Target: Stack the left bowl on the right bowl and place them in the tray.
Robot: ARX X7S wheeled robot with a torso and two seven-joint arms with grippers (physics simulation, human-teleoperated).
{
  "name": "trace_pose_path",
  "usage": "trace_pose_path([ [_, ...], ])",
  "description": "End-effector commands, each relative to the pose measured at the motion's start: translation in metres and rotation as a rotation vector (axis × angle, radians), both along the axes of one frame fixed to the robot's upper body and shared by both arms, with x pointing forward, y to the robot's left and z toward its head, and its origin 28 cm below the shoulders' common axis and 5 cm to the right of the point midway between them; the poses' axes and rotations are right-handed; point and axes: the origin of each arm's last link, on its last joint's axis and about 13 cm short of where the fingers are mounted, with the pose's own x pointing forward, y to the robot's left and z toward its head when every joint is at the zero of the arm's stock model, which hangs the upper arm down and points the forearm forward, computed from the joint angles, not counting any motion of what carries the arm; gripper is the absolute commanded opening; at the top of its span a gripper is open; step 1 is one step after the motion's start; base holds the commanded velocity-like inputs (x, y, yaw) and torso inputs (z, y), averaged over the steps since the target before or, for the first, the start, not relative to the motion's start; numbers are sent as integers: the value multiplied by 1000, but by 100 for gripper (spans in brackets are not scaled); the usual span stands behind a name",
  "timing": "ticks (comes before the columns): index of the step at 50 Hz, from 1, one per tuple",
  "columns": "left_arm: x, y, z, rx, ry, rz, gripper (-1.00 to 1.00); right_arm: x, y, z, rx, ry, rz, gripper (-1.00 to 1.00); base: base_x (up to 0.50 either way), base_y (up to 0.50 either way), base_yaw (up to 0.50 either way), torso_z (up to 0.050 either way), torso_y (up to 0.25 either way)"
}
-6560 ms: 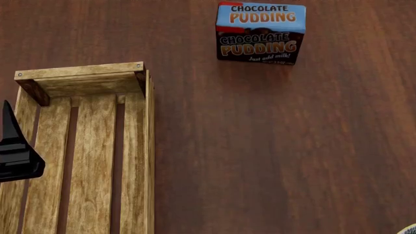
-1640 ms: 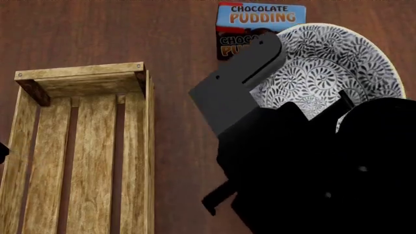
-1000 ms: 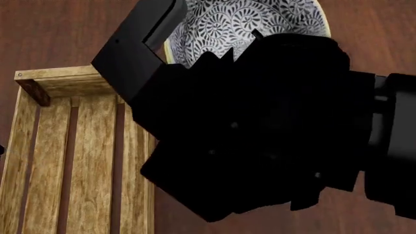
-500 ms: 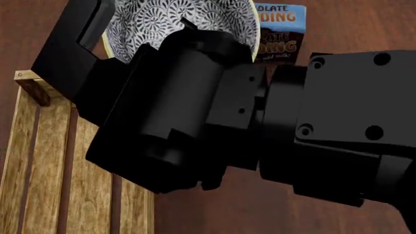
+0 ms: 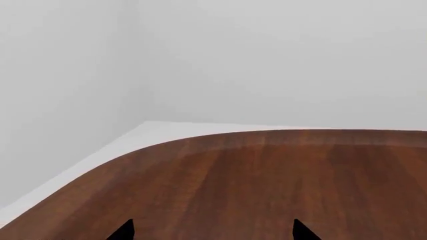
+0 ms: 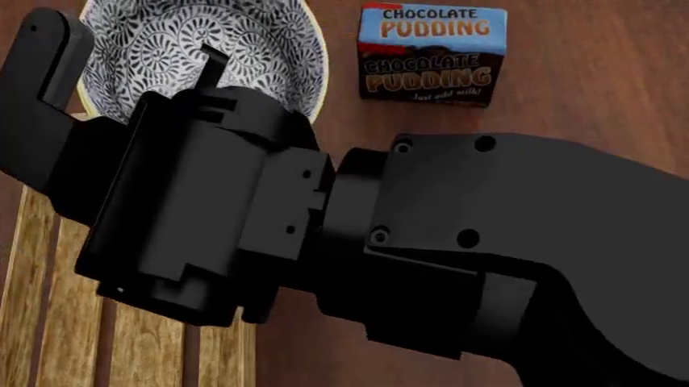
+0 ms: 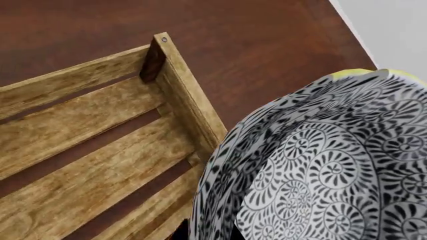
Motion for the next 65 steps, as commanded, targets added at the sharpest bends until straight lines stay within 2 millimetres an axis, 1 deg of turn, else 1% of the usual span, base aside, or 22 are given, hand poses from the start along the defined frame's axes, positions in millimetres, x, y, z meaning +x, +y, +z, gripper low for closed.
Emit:
trace_pose_path([
  [1,-1,3,0,-2,-3,11,100,4,6,1,-7,-51,60,-100,0,0,0,0,0],
  [19,0,10,0,-29,-1,39,100,-2,8,-9,-58,-15,138,-100,0,0,0,0,1],
  [26,0,14,0,-43,-3,48,100,-2,9,-14,-100,-10,208,-100,0,0,0,2,1],
  [31,0,18,1,-59,-4,62,100,-2,11,-18,-152,-7,289,-100,0,0,0,0,0],
  [40,-2,24,1,-81,-8,78,100,-2,12,-21,-187,-8,347,-100,0,0,0,0,1],
  [51,-2,29,1,-104,-7,94,100,2,13,-22,-236,3,403,-100,0,0,0,0,1],
  [65,-4,36,1,-136,-12,113,100,13,11,-25,-287,37,441,-100,0,0,0,0,1],
])
